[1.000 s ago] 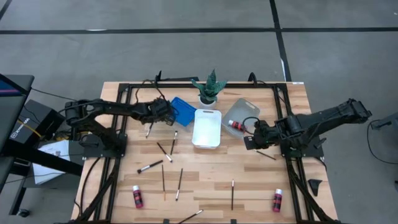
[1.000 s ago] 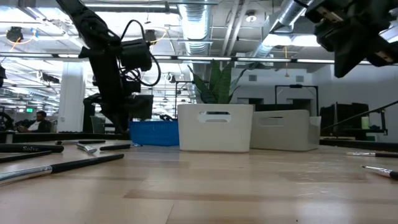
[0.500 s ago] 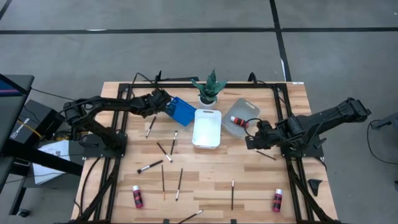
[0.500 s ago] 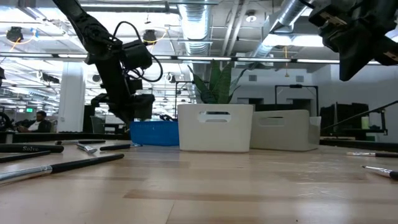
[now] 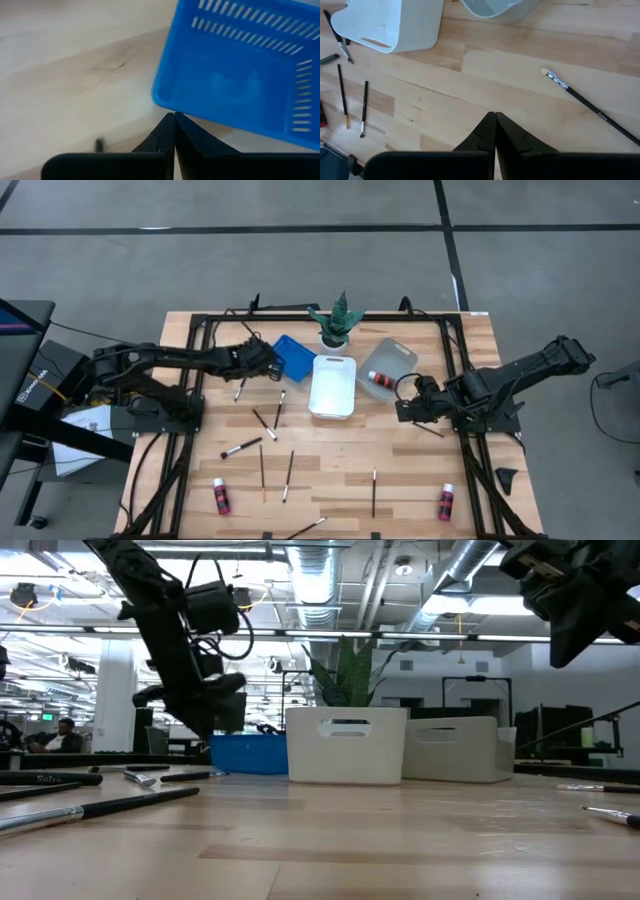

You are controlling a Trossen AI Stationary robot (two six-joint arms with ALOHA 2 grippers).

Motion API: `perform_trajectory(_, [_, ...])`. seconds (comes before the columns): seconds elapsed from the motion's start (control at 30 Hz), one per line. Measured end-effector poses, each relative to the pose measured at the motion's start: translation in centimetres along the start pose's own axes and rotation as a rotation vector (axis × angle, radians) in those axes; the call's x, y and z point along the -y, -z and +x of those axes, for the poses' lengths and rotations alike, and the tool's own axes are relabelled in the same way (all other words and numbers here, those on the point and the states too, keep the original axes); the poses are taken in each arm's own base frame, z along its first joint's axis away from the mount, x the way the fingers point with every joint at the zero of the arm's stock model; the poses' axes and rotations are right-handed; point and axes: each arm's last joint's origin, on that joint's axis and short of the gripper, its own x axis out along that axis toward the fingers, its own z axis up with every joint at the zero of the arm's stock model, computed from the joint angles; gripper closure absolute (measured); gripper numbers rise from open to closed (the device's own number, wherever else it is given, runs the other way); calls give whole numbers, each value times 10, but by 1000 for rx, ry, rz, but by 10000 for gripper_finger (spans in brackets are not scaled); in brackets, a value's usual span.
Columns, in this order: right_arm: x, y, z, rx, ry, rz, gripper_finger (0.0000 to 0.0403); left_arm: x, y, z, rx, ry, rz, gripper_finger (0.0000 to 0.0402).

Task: Pick & Place Paint Supplies
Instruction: Adjust the blue bin, then adjust the gray bin

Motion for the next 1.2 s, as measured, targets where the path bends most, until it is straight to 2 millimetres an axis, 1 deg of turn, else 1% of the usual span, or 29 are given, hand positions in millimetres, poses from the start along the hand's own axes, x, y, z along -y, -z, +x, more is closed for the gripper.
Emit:
perform_trajectory(0.13, [0, -1, 0, 2, 1, -1, 403, 1, 2, 17, -16, -30, -4, 401])
perform_trajectory(0.23, [0, -1, 0, 0, 0, -2, 403, 1, 2, 23, -14, -33, 31, 402])
perform_trajectory(0.43, [-1, 1, 0, -4, -6, -3, 403, -1, 2, 23, 7, -77, 45, 402])
perform_trajectory(0.57, [3, -2, 0, 9, 36, -3, 403, -3, 6, 21, -26, -98, 70, 401])
perform_trajectory(0.63, [6, -6, 1, 21, 75, 0, 403, -4, 7, 14, -40, -96, 87, 402])
perform_trajectory(0.7, [9, -11, 1, 35, 111, -12, 403, -3, 7, 2, -28, -68, 95, 402])
perform_trajectory(0.83, [19, -26, 6, 63, 209, -19, 403, -4, 3, -31, 5, 46, 84, 401])
perform_trajectory(0.93, [31, -44, 19, 64, 279, -8, 403, -4, 3, -57, 40, 155, 43, 402])
perform_trajectory(1.03, [43, -63, 33, 55, 321, 1, 403, -3, 5, -77, 85, 237, 35, 401])
perform_trajectory(1.2, [59, -94, 58, 61, 296, 18, 403, -4, 7, -96, 138, 302, -3, 401])
